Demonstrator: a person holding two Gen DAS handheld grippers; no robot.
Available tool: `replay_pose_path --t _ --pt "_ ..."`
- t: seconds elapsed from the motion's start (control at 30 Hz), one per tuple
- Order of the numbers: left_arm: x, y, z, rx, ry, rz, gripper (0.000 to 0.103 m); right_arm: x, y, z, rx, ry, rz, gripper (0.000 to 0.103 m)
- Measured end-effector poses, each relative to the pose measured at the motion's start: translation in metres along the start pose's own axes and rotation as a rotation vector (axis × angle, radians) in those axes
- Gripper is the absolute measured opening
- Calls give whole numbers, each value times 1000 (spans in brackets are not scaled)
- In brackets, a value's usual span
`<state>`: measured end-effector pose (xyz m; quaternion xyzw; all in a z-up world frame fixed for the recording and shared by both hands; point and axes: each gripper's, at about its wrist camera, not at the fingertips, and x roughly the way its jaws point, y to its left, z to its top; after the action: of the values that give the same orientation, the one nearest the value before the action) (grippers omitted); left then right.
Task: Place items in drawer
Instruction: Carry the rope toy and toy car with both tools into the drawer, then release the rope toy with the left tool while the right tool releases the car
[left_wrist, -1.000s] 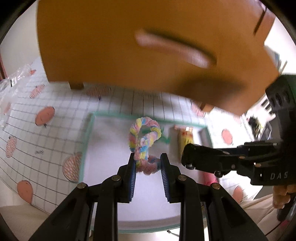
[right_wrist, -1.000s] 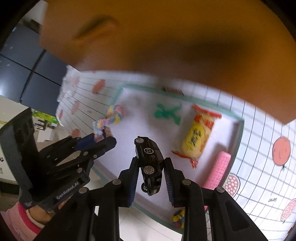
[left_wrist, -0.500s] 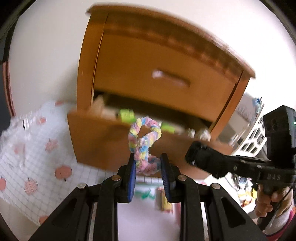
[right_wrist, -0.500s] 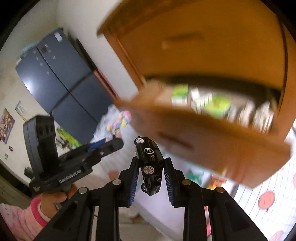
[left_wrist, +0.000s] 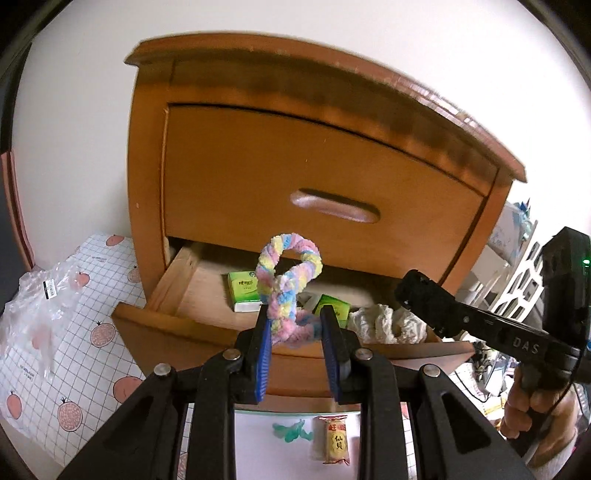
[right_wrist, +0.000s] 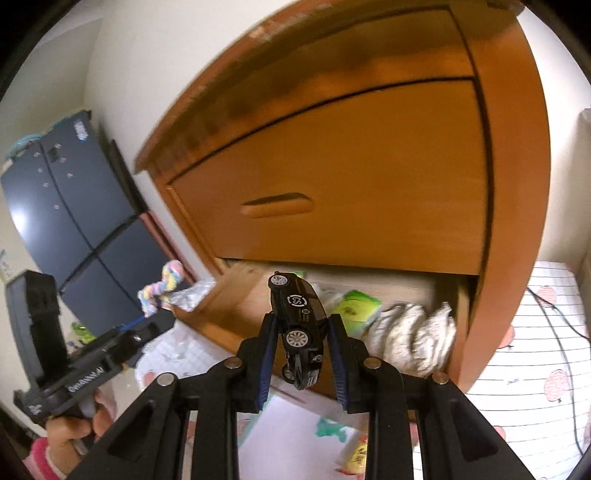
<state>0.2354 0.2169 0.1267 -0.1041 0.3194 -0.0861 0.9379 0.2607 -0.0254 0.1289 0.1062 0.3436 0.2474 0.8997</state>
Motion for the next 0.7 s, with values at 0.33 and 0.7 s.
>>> replay_pose_path --t 0.33,0.7 --pt "44 -10 2 18 82 85 27 16 -5 1 15 13 -45 29" --pt "44 -3 0 15 99 131 54 32 -6 -4 20 23 -77 30"
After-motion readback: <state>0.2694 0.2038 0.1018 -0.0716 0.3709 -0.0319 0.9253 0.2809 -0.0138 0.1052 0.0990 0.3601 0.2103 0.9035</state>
